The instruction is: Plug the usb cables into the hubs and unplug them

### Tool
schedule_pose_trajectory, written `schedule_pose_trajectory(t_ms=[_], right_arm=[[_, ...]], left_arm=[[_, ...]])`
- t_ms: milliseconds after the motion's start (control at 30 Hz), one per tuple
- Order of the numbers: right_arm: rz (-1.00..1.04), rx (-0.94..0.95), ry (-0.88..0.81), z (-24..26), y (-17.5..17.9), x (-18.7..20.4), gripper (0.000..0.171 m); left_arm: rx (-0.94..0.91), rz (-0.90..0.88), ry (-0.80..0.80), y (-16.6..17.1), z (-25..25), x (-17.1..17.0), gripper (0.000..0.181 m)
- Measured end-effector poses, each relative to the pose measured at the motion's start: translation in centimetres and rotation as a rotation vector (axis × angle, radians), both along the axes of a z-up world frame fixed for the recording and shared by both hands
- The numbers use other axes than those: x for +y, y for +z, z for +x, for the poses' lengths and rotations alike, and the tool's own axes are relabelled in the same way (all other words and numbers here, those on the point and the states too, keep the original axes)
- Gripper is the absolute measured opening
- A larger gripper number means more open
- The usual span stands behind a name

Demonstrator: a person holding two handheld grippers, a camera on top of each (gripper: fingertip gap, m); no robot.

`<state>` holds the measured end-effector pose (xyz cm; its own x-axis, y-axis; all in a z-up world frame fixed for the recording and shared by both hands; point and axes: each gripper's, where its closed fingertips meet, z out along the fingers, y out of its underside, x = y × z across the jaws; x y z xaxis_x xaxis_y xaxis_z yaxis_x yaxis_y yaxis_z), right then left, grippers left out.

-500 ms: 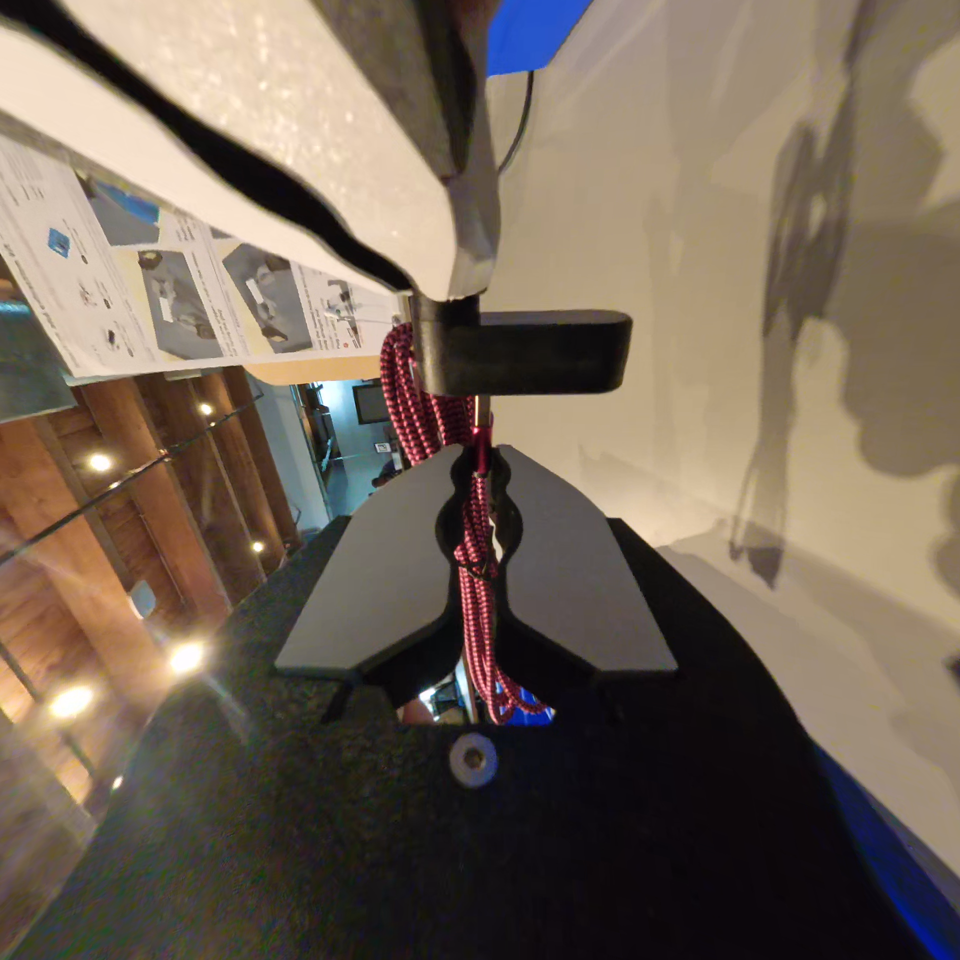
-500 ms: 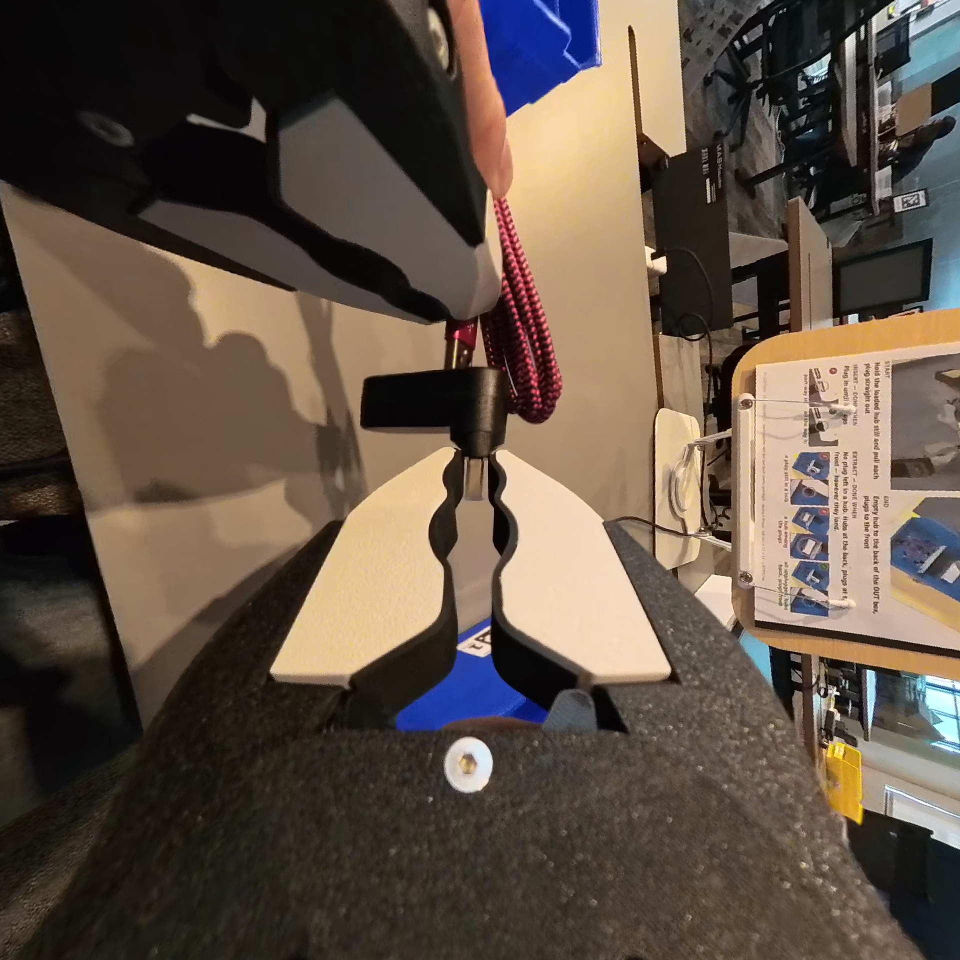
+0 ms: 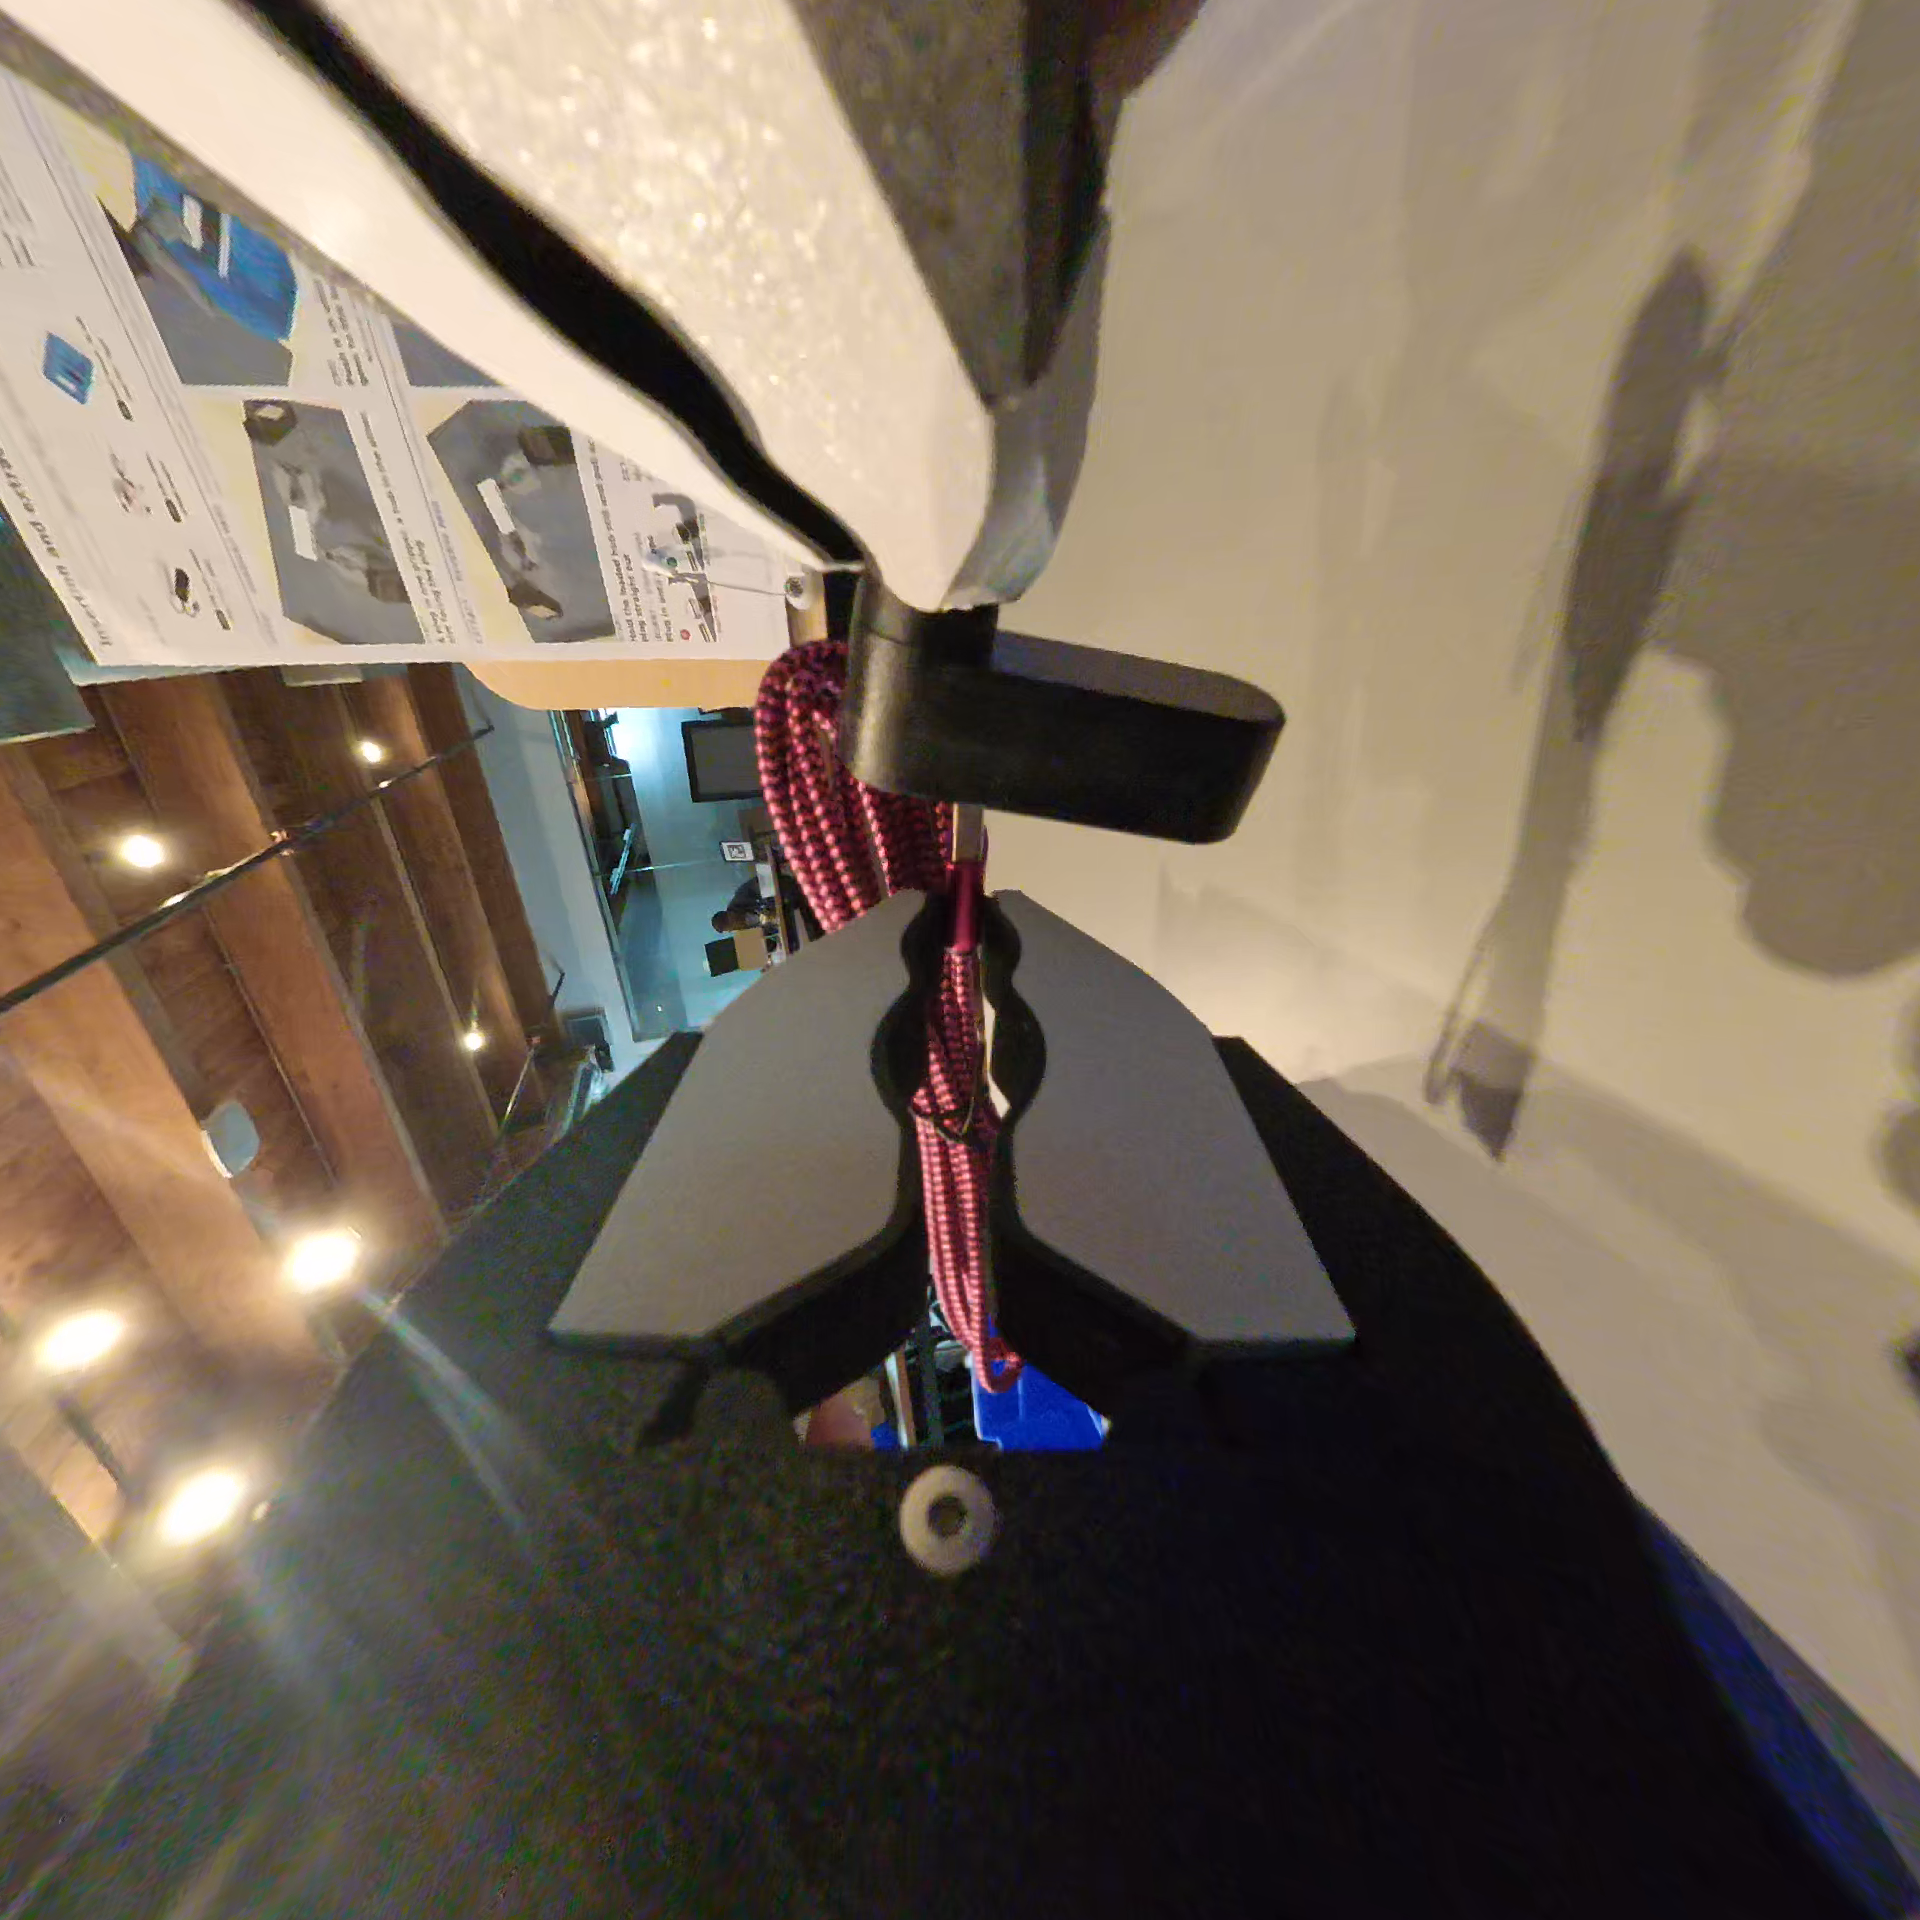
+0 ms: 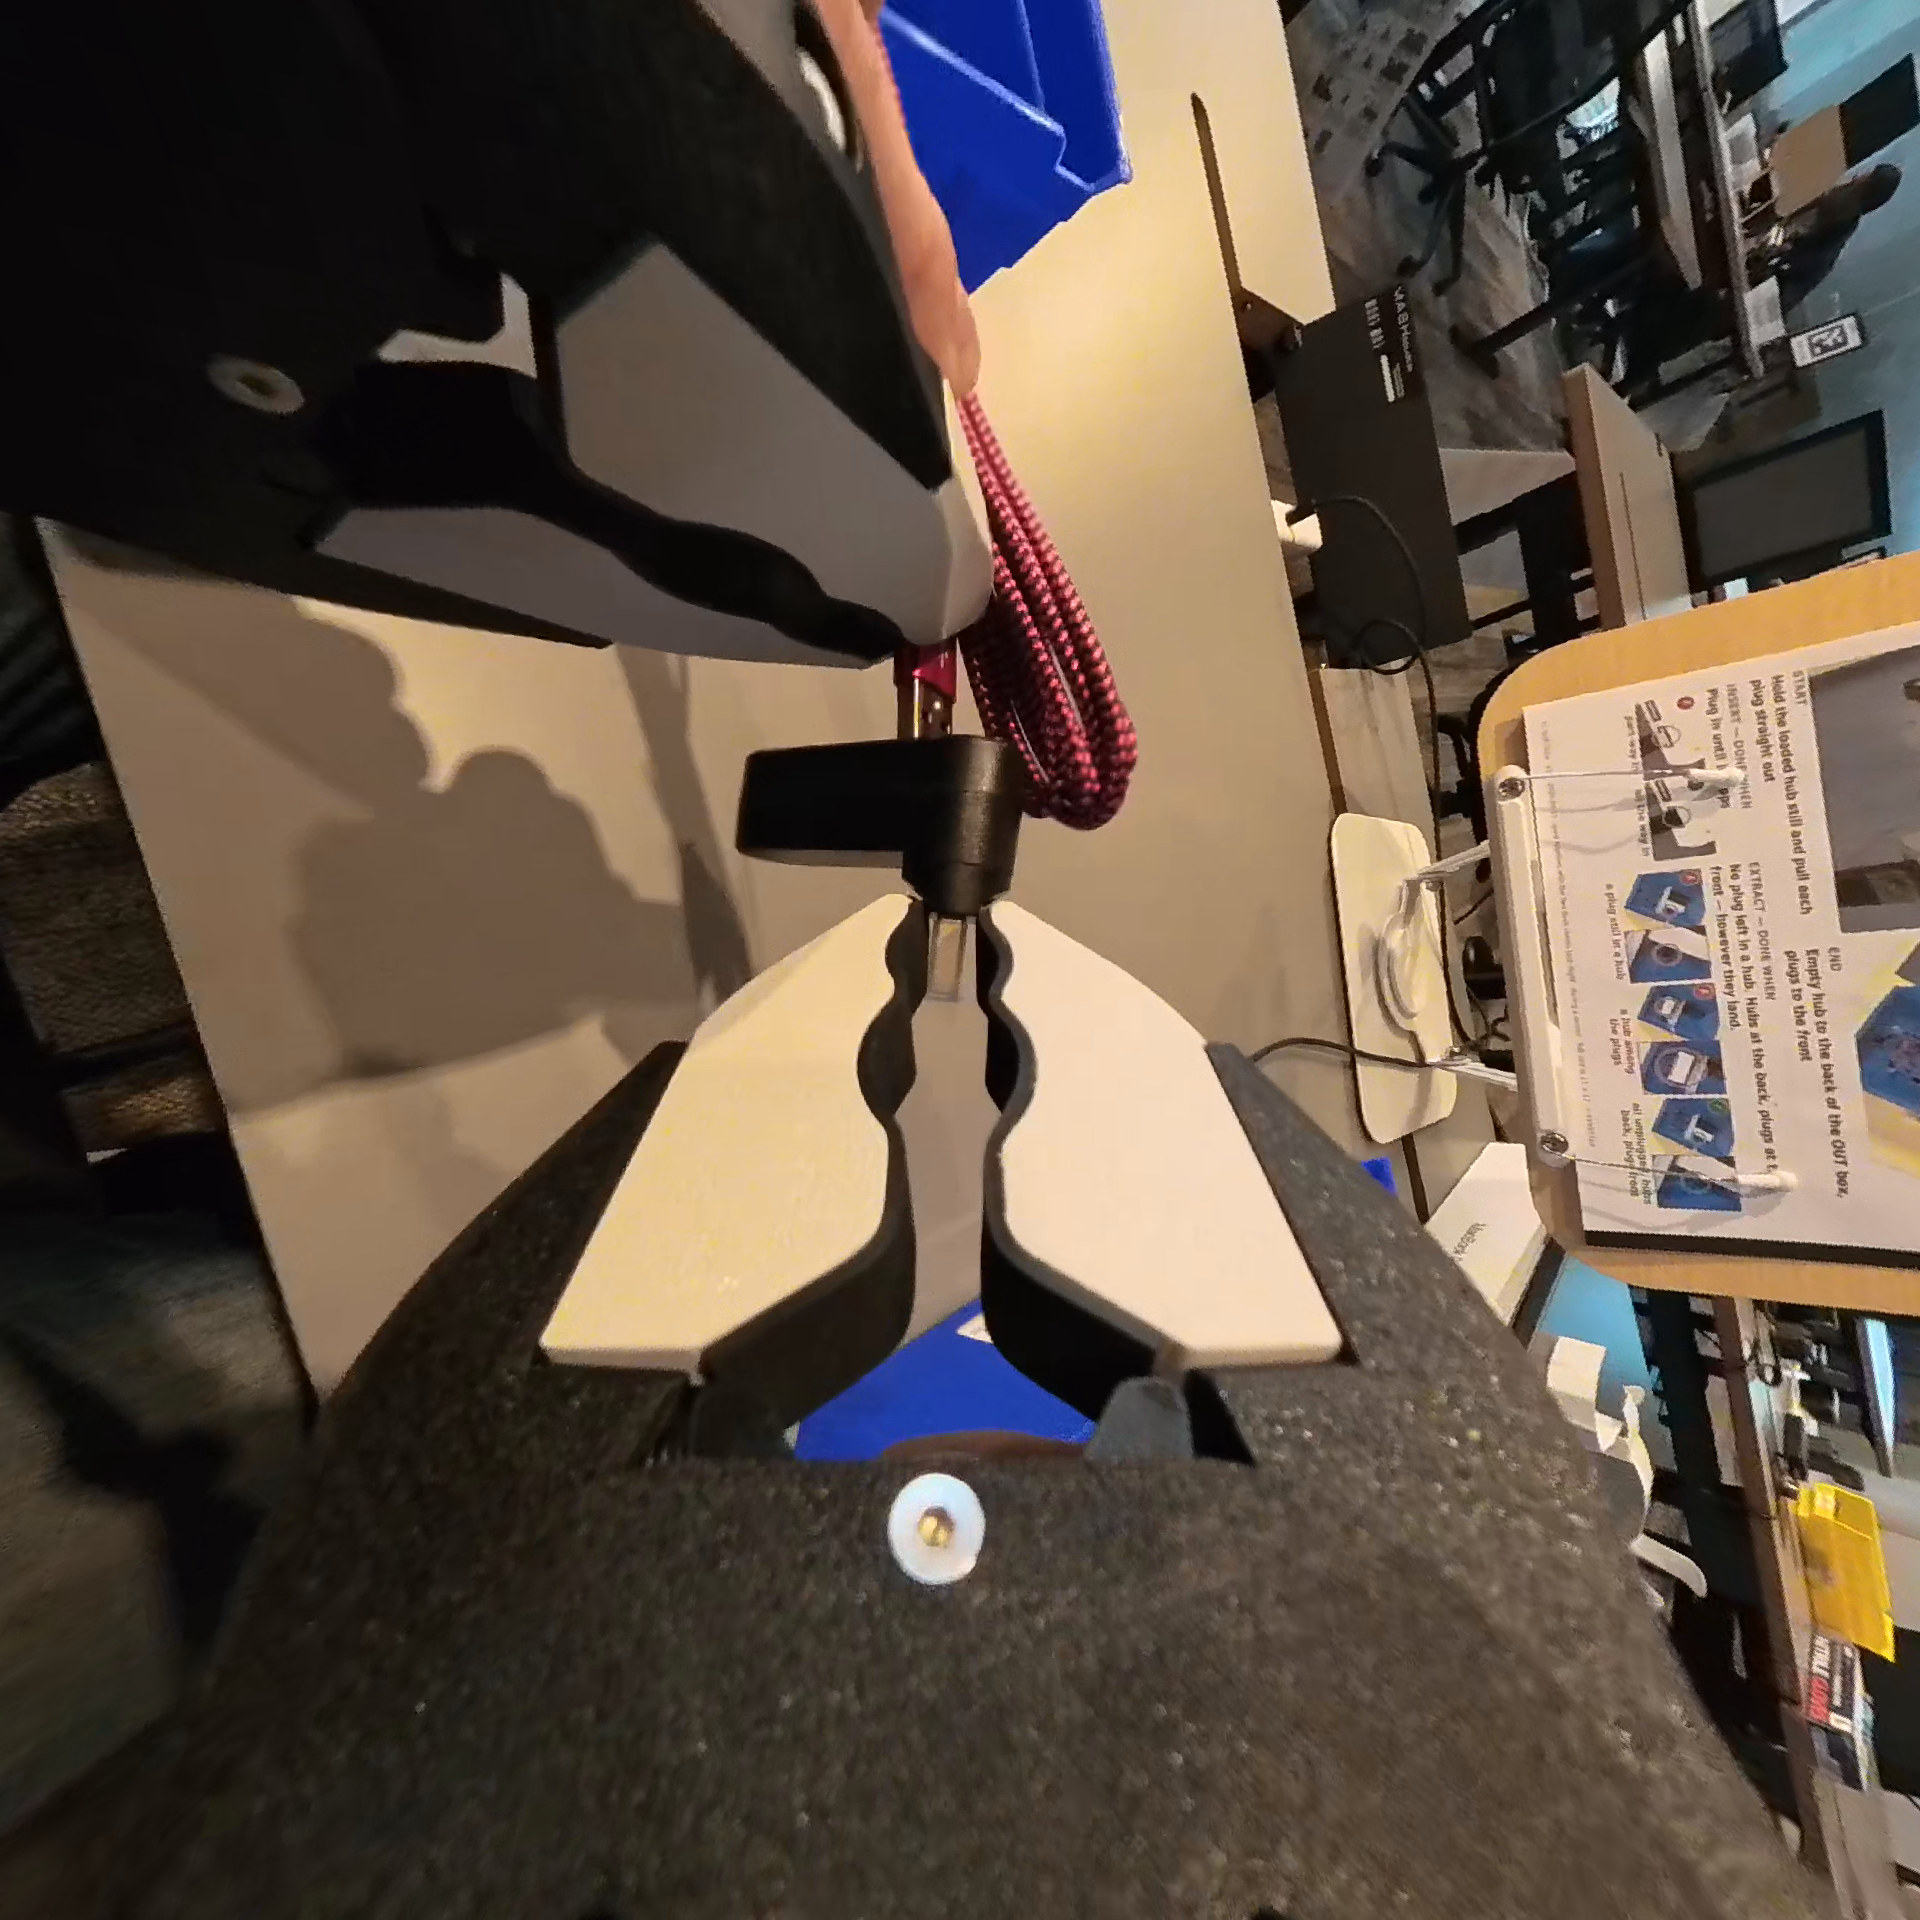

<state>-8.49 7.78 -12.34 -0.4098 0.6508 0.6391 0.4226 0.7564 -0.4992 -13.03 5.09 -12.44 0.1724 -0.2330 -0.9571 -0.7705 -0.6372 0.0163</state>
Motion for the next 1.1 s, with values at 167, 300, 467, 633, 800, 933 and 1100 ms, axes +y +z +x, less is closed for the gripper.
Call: schedule_pose_trajectory(t_ms=[167,300,467,633,800,933,1100], right_arm=[[0.008,-0.008,-0.013,-0.1,-0.4,0.3,0.008],[-0.011,-0.01,-0.004,0.0,-0.4,0.0,0.007],[-0.012,-0.006,-0.021,-0.2,-0.2,0.1,0.007],[-0.001,-0.001,-0.026,-0.2,-0.2,0.1,0.007],[-0.003,-0.004,-0.037,-0.3,-0.2,0.1,0.007],[-0.005,0.012,-0.06,-0.5,-0.1,0.2,0.007],[-0.129,0.064,-0.058,-0.5,0.7,-0.1,0.007]], left_arm=[[0.031,-0.015,-0.034,-0.5,0.5,-0.1,0.005],[0.008,-0.009,-0.03,-0.4,0.4,-0.2,0.005],[0.017,-0.014,-0.024,-0.3,0.4,-0.2,0.004],[0.01,-0.001,-0.024,-0.3,0.3,-0.2,0.004],[-0.006,0.002,-0.029,-0.3,0.3,-0.3,0.005],[-0.024,0.005,-0.012,-0.3,0.2,-0.3,0.004],[-0.089,0.063,0.018,0.4,-0.3,-0.4,0.005]])
